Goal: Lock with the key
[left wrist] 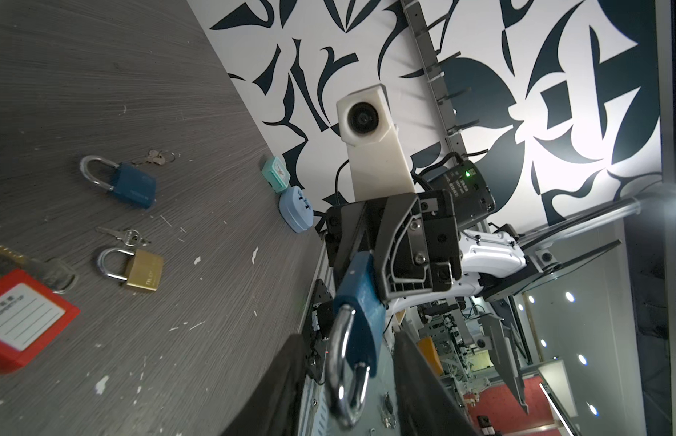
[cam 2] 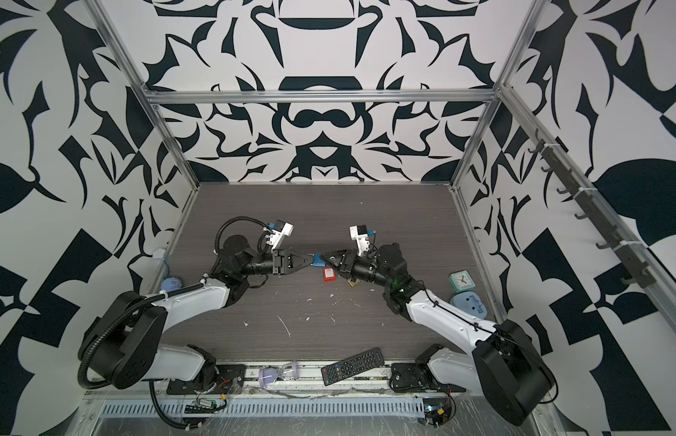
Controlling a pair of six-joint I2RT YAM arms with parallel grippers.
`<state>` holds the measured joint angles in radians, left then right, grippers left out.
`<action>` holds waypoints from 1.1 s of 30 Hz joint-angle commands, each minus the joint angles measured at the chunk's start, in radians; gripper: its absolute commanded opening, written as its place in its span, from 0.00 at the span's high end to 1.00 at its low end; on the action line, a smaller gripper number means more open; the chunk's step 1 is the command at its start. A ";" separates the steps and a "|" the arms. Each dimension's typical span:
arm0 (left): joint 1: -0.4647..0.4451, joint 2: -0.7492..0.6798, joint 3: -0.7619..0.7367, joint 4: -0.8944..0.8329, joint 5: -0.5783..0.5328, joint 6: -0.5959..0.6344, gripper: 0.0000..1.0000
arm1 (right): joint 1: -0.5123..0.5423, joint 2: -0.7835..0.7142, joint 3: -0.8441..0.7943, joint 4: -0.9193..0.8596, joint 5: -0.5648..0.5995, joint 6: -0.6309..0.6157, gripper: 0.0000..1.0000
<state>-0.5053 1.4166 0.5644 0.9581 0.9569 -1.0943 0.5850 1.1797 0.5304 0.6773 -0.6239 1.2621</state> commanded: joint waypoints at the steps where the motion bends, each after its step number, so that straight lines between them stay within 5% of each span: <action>1: -0.010 0.026 0.023 0.118 0.018 -0.058 0.62 | 0.008 -0.003 0.049 0.092 -0.002 0.005 1.00; 15: -0.044 0.112 0.036 0.252 0.028 -0.131 0.74 | 0.018 0.011 0.046 0.091 0.004 -0.006 1.00; 23: -0.048 0.128 0.053 0.242 0.039 -0.138 1.00 | 0.020 0.013 0.047 0.052 0.012 -0.026 1.00; 28: -0.012 0.122 0.060 0.198 0.051 -0.105 1.00 | -0.012 -0.073 0.042 -0.160 0.047 -0.109 0.65; 33: 0.018 0.117 0.052 0.209 0.076 -0.103 1.00 | -0.056 -0.213 0.026 -0.325 0.064 -0.168 0.53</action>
<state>-0.4984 1.5356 0.5987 1.1244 1.0035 -1.2171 0.5449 1.0458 0.5392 0.4644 -0.5823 1.1652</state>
